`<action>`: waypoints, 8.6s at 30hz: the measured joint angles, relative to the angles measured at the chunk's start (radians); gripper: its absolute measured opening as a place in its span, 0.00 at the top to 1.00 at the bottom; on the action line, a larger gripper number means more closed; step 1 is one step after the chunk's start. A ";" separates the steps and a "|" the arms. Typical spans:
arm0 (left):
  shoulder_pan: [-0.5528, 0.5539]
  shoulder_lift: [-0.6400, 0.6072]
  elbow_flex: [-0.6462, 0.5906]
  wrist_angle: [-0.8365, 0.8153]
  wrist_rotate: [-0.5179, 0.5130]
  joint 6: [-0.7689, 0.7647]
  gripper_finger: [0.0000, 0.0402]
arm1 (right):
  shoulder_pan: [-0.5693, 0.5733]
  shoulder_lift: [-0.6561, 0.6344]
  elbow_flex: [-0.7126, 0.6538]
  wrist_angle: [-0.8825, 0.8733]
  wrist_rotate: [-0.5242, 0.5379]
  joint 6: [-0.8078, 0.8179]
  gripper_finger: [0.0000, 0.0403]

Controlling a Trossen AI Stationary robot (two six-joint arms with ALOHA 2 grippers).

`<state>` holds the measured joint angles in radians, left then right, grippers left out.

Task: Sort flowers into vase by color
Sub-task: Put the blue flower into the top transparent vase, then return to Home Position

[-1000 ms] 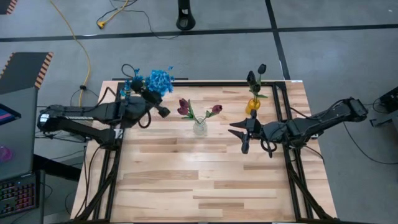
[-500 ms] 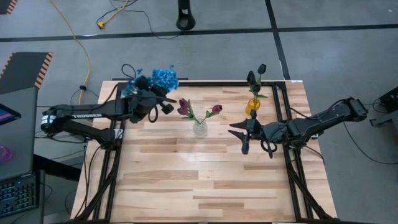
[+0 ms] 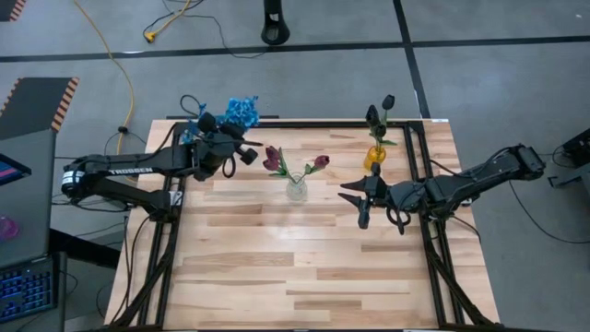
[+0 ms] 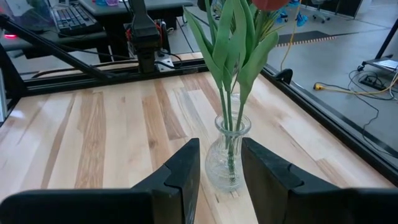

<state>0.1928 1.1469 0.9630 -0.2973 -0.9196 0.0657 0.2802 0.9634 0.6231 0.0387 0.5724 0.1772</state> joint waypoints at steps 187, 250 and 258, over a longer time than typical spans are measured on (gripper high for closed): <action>-0.169 -1.018 -0.629 0.157 0.553 0.015 1.00 | -0.245 -0.619 -0.427 0.087 -0.353 -0.061 0.92; -0.169 -1.143 -0.956 0.419 0.625 0.062 1.00 | -0.355 -0.794 -0.613 0.199 -0.492 -0.081 0.93; -0.169 -1.143 -0.956 0.420 0.626 0.053 1.00 | -0.355 -0.961 -0.613 0.013 -0.492 -0.074 0.92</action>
<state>0.0238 0.0040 0.0071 0.1222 -0.2936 0.1184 -0.0746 0.0022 0.0106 0.0514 0.0809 0.1030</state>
